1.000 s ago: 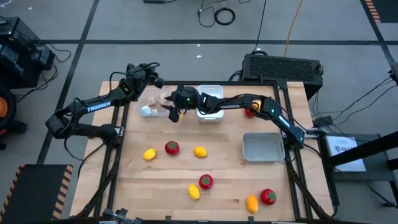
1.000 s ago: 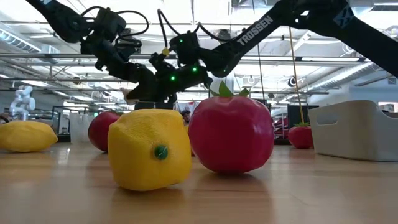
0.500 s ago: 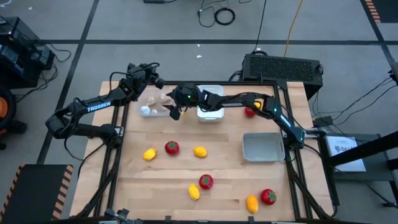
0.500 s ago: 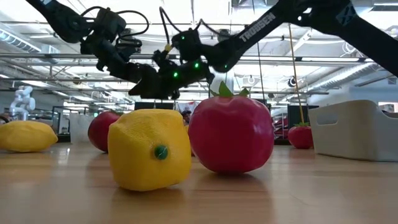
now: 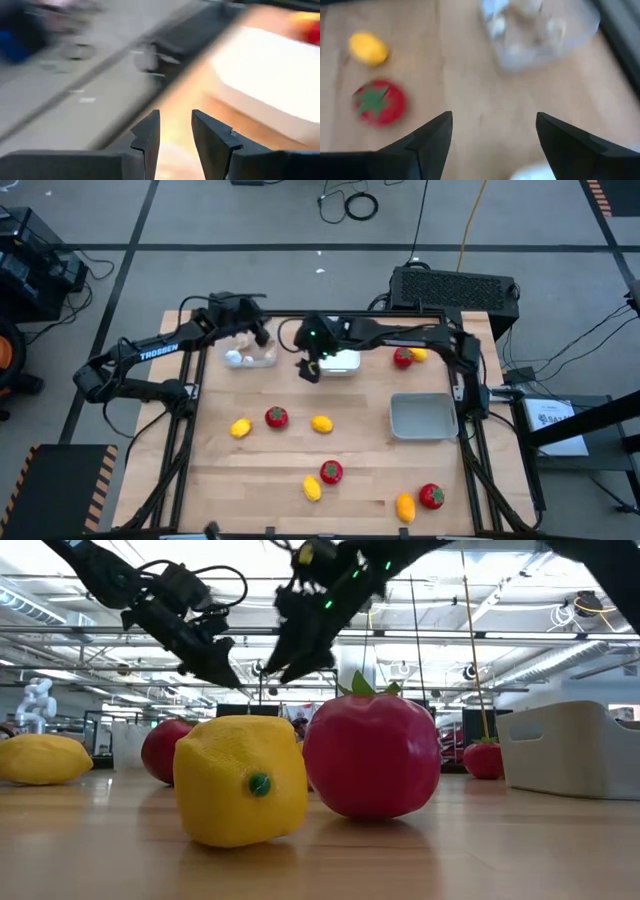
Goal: Sort produce into baskets
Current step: Put the lemon into the white bin
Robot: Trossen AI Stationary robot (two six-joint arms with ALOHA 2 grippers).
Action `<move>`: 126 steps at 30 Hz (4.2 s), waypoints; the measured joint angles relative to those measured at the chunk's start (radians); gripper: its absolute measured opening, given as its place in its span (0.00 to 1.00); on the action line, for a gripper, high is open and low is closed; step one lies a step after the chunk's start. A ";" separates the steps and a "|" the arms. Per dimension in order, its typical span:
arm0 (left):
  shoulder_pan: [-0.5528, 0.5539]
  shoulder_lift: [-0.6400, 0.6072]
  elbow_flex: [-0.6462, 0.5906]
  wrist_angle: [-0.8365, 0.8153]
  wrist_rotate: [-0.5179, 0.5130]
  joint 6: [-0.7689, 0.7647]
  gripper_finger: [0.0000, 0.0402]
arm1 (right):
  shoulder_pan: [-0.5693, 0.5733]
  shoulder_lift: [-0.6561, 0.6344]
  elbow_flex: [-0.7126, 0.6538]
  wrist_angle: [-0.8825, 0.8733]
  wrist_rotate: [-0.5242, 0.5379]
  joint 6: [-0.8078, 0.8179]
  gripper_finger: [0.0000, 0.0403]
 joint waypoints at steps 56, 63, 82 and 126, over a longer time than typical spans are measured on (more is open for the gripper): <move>-0.453 -0.336 -0.114 -0.241 0.173 0.109 0.43 | 0.420 0.117 -0.009 -0.290 0.315 0.490 0.69; -0.453 -0.330 -0.114 -0.237 0.181 0.109 0.45 | 0.420 0.131 -0.043 -0.265 0.290 0.490 0.69; -0.453 -0.330 -0.114 -0.237 0.186 0.108 0.45 | 0.405 0.223 -0.045 -0.198 0.287 0.452 0.69; -0.453 -0.331 -0.113 -0.267 -0.117 0.056 0.45 | 0.159 0.228 0.422 -0.670 0.552 0.144 0.52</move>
